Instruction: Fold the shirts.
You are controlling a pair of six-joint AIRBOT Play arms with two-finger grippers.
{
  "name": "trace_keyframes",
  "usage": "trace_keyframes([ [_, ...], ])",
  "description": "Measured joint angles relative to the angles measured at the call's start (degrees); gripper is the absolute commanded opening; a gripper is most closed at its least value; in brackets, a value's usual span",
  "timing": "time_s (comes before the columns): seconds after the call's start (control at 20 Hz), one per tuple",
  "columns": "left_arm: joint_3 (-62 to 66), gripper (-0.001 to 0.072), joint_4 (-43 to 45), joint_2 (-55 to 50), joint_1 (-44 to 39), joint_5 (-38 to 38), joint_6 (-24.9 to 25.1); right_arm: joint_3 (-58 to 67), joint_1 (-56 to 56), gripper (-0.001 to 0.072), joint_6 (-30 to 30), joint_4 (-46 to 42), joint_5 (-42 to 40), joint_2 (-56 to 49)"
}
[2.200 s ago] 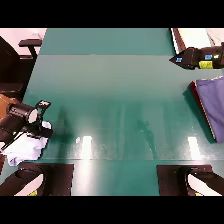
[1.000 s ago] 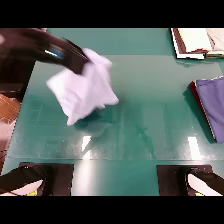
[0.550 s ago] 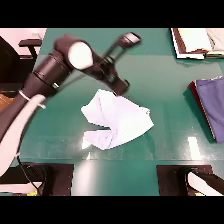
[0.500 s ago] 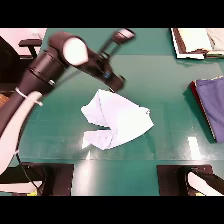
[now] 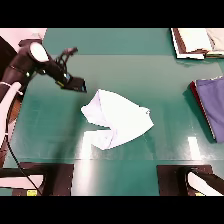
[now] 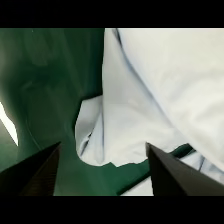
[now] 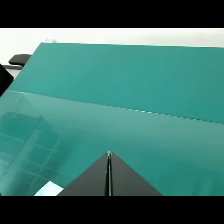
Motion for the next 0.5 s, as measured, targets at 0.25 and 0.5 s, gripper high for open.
trace_keyframes([
  [0.25, -13.5, 0.0619, -3.3, 0.0, 1.3, 5.6, 1.1, 0.0, 0.0, 0.0021, 0.0, 0.0, 0.0, 0.0],
  [0.5, -19.4, 0.0136, -8.4, 0.0, 1.6, 10.3, 2.4, 0.0, 0.0, 0.0021, 0.0, 0.0, 1.1, -0.2],
])
